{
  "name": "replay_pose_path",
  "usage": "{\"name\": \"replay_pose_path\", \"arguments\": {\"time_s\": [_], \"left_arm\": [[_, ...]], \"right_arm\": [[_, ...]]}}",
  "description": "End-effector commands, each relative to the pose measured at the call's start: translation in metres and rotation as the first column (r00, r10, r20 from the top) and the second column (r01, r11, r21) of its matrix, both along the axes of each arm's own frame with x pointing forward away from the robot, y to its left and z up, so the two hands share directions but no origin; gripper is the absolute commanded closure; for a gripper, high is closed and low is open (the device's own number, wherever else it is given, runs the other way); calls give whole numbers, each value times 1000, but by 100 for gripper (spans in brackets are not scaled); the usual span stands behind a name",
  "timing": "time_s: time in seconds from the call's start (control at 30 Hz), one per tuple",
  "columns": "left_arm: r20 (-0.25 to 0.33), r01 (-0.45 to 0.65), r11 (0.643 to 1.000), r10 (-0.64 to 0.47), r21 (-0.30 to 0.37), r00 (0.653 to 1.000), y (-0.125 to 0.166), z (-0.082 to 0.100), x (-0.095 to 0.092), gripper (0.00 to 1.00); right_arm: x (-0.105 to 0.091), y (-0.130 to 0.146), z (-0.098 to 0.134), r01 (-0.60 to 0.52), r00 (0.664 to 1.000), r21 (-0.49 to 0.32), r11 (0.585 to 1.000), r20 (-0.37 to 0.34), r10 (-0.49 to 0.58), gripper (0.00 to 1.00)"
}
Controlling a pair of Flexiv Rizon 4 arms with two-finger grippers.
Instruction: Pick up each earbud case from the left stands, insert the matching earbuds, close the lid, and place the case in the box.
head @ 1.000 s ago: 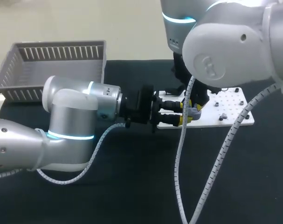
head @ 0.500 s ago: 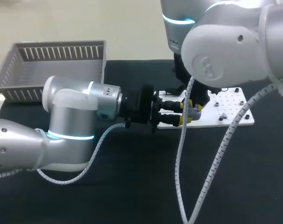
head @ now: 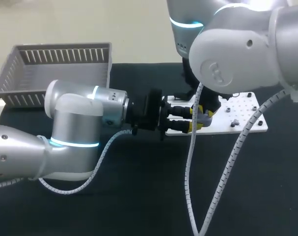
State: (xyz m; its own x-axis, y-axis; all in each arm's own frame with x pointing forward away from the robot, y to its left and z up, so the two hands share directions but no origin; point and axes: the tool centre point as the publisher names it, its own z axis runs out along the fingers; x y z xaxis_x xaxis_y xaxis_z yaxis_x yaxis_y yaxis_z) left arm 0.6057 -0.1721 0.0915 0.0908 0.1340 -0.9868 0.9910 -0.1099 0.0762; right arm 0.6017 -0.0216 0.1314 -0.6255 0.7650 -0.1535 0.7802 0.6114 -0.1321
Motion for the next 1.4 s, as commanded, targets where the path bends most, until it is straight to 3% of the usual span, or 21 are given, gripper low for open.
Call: {"name": "replay_pose_path", "arguments": {"time_s": [0.03, 0.27, 0.37, 0.4, 0.43, 0.7, 0.77, 0.83, 0.9, 1.13, 1.4], "left_arm": [[4, -6, 1000, 6, -4, 1000, 0, -1, -2, 100], [4, -6, 1000, 6, -4, 1000, 0, -1, -2, 100], [4, -6, 1000, 6, -4, 1000, 0, -1, -2, 100], [4, -6, 1000, 6, -4, 1000, 0, -1, -2, 100], [4, -6, 1000, 6, -4, 1000, 0, -1, -2, 100], [4, -6, 1000, 6, -4, 1000, 0, -1, -2, 100], [4, -6, 1000, 6, -4, 1000, 0, -1, -2, 100], [4, -6, 1000, 6, -4, 1000, 0, -1, -2, 100], [4, -6, 1000, 6, -4, 1000, 0, -1, -2, 100], [4, -6, 1000, 6, -4, 1000, 0, -1, -2, 100], [4, -6, 1000, 6, -4, 1000, 0, -1, -2, 100]], "right_arm": [[-1, 1, -3, 1, 1000, -2, 1000, 1, -1, 100], [-3, 4, -5, 0, 1000, 10, 1000, -6, 0, 98], [-3, 4, -6, 3, 1000, 12, 1000, -9, -3, 51], [-3, 3, -5, 4, 1000, 16, 1000, -8, -4, 31], [-4, 2, -4, 5, 1000, 21, 1000, -5, -5, 0], [-20, 0, 4, -38, 999, 145, 989, 21, 35, 0], [-28, 0, 10, -122, 990, 153, 981, 89, 109, 0], [-39, 2, 16, -255, 955, 123, 959, 186, 230, 0], [-44, -1, 18, -285, 940, 131, 949, 229, 251, 0], [-47, -20, 33, -291, 914, 154, 944, 336, 227, 0], [-40, -49, 44, -247, 909, 154, 957, 378, 174, 0]]}}
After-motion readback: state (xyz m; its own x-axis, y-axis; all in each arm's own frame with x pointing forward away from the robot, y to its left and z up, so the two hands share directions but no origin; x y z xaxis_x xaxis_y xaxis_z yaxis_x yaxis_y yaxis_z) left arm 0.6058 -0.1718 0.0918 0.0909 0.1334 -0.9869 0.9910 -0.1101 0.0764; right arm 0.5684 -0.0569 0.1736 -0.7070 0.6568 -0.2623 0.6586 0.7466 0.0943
